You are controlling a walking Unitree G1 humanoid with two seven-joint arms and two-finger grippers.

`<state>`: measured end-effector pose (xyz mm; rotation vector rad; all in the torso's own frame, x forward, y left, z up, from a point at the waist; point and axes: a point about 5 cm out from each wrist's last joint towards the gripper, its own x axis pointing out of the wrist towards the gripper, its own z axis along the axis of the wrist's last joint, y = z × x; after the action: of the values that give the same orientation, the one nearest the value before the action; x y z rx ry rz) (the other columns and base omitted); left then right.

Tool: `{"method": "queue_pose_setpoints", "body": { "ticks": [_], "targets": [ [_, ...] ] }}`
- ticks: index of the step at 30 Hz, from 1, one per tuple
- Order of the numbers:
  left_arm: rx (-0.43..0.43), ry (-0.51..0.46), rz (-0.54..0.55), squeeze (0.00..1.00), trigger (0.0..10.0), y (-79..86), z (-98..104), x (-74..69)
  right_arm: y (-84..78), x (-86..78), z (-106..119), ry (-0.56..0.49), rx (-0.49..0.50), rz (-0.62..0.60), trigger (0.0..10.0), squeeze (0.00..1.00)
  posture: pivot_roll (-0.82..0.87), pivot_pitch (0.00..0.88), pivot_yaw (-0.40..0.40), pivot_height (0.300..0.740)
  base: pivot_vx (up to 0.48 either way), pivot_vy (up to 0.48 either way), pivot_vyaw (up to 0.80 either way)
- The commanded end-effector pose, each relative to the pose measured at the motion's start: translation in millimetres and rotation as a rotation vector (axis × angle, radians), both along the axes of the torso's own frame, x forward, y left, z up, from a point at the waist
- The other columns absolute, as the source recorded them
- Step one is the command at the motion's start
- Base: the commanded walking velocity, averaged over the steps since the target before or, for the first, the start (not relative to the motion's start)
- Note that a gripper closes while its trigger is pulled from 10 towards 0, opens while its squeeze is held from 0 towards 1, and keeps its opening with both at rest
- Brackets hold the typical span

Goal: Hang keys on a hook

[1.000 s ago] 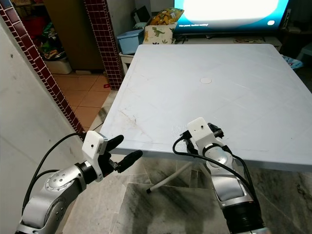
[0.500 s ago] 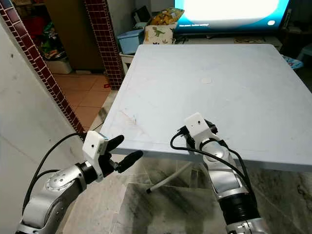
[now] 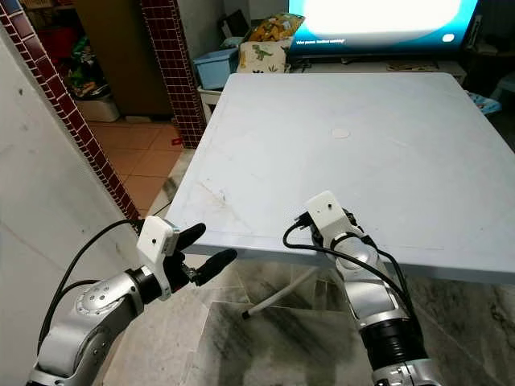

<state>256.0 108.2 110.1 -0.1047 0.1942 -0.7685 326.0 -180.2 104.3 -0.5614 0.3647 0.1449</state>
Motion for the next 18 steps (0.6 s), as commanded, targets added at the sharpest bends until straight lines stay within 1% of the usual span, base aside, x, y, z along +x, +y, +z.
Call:
{"method": "queue_pose_setpoints", "body": {
  "ticks": [1,8,9,10,11,12,13,14,17,18],
  "targets": [
    [0.015,-0.016,-0.001,0.0,10.0,0.9,4.5,0.4,0.8,3.3,2.7,-0.009,0.017,-0.006,10.0,1.0,-0.04,0.02,0.114,0.74,0.0,0.0,0.0],
    [0.016,-0.014,0.0,0.0,10.0,0.7,3.7,-0.5,-0.6,4.1,2.7,-0.011,0.012,-0.013,10.0,1.0,-0.03,0.022,0.114,0.74,0.0,0.0,0.0],
    [0.016,-0.014,-0.001,0.0,10.0,0.6,3.6,-0.6,-0.6,4.1,2.5,-0.01,0.011,-0.013,10.0,0.88,-0.03,0.022,0.114,0.74,0.0,0.0,0.0],
    [0.017,-0.014,-0.001,0.0,10.0,0.6,3.6,-0.6,-0.6,4.0,2.3,-0.009,0.011,-0.012,10.0,0.88,-0.03,0.022,0.114,0.74,0.0,0.0,0.0],
    [0.017,-0.014,-0.001,0.0,10.0,0.6,3.6,-0.6,-0.6,4.0,2.0,-0.008,0.011,-0.012,10.0,0.53,-0.03,0.022,0.114,0.74,0.0,0.0,0.0],
    [0.017,-0.014,-0.001,0.0,10.0,0.6,3.6,-0.6,-0.6,4.0,2.0,-0.008,0.011,-0.012,10.0,0.53,-0.03,0.022,0.114,0.74,0.0,0.0,0.0],
    [0.017,-0.013,-0.001,0.0,10.0,0.5,3.6,-0.6,-0.8,3.8,1.1,-0.005,0.011,-0.013,10.0,0.15,-0.03,0.022,0.114,0.74,0.0,0.0,0.0],
    [0.017,-0.013,-0.002,0.0,10.0,0.4,3.5,-0.6,-1.1,3.8,0.4,-0.002,0.014,-0.016,10.0,0.0,-0.03,0.022,0.114,0.74,0.0,0.0,0.0],
    [0.018,-0.013,-0.003,0.0,10.0,0.3,3.4,-0.7,-2.0,4.2,-0.4,0.0,0.021,-0.019,10.0,0.0,-0.03,0.022,0.114,0.74,0.0,0.0,0.0],
    [0.018,-0.013,-0.003,0.0,10.0,0.3,3.4,-0.7,-2.5,4.7,-0.3,-0.001,0.023,-0.021,6.2,0.0,-0.03,0.022,0.114,0.74,0.0,0.0,0.0]
  ]
}}
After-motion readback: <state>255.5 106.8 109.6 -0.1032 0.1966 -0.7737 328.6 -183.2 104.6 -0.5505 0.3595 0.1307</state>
